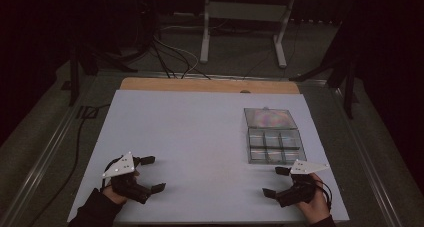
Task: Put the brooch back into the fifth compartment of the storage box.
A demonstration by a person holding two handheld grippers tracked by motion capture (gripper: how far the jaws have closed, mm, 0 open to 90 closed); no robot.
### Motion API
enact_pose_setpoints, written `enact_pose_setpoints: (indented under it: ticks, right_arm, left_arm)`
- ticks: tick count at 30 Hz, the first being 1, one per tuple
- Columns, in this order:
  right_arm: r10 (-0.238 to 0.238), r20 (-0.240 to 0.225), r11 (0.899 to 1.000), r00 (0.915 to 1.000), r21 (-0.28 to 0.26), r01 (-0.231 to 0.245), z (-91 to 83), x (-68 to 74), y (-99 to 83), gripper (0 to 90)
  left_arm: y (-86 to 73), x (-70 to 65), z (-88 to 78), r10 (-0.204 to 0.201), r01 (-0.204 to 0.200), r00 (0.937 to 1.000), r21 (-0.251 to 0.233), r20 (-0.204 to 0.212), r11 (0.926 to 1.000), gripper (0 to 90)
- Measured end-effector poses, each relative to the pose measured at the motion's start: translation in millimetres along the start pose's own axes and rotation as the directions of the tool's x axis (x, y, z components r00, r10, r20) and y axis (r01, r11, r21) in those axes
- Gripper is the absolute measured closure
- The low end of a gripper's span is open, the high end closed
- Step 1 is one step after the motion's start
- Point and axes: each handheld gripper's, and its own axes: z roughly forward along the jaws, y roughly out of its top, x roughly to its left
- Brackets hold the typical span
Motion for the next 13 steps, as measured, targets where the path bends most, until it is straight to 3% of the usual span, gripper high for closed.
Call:
enact_pose_setpoints:
  ticks: [5,13]
  right_arm:
    - [-0.02,0.052,0.999,0.9984,0.028,0.019,-1.3,-1.0,-5.2,0.0]
    - [-0.012,0.051,0.999,0.9986,0.039,0.01,0.9,-2.4,-6.1,0.0]
  left_arm:
    - [0.0,-0.1,0.5,0.0,0.0,1.0,0.0,0.003,1.0,1.2]
    - [0.2,-0.1,0.3,0.003,-0.003,1.0,0.001,0.002,1.0,1.2]
